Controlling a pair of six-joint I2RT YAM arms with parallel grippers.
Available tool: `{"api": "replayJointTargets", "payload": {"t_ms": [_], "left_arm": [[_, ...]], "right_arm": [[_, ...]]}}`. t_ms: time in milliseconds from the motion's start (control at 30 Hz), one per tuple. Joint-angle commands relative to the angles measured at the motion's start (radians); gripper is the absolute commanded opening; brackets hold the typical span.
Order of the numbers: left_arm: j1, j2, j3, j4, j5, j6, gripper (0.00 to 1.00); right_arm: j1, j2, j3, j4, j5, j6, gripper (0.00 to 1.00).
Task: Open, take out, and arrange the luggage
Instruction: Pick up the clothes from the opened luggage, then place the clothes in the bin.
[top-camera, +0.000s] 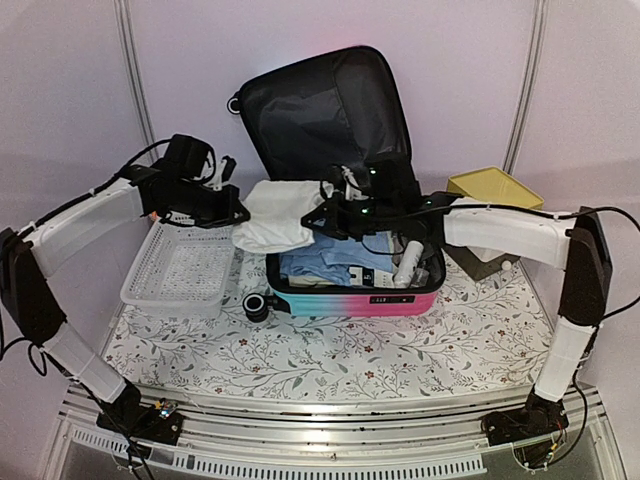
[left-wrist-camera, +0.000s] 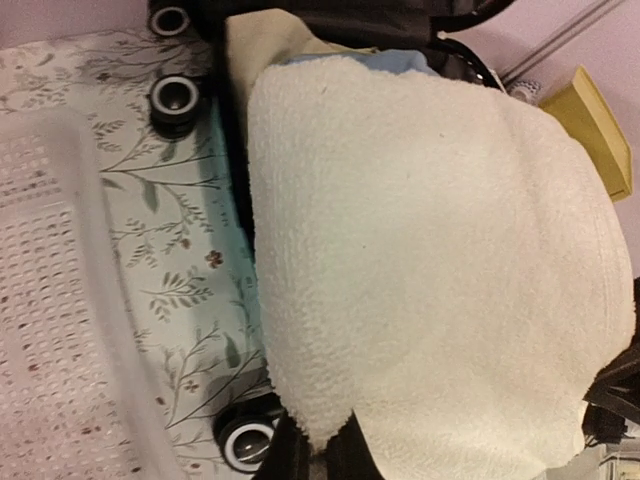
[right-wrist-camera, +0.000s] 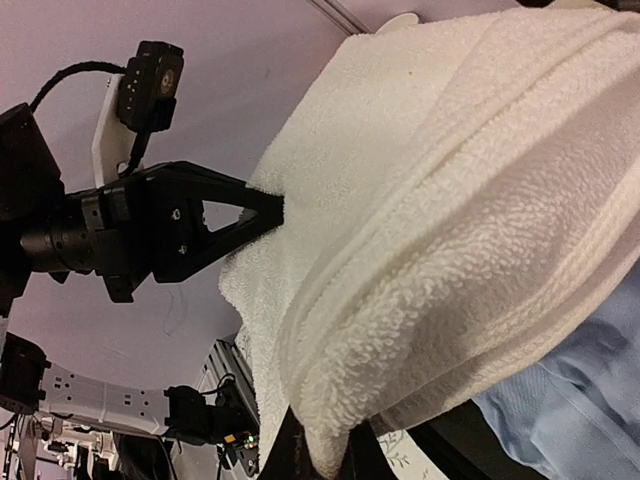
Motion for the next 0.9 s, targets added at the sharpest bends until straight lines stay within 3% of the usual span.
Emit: {"api": "replayJointTargets", "payload": {"t_ms": [0,200,333,467,667,867], "left_arm": [[0.122,-0.121,-0.056,-0.109,-0.098,0.082,0.00],[0.272,-0.205,-0.084,-0.207,-0.159,0.152,0.00],[0.345,-0.218,-0.111,-0.244,-0.275,0.185,0.00],[0.444,-0.194,-0.164,-0.213,-0.310,0.196,0.00],[0.486,-0.088,-0.187,-0.132,-0.441,0.166,0.00],[0.549,0.017,-0.231,-0.022,-0.402,0.176,0.00]], "right_arm": [[0.093,0.177,0.157,0.080,0.061,0.031,0.02],[0.184,0.450,0.472,0.106,0.101,0.014,0.02],[0.228,0.613,0.660,0.121,0.140,-0.008,0.02],[0.247,0.710,0.707,0.227,0.215,-0.027,0.02],[0.251,0.870,0.837,0.300,0.285,-0.026,0.02],[0.253,0.960,0.881,0.389,0.339,-0.010,0.02]]}}
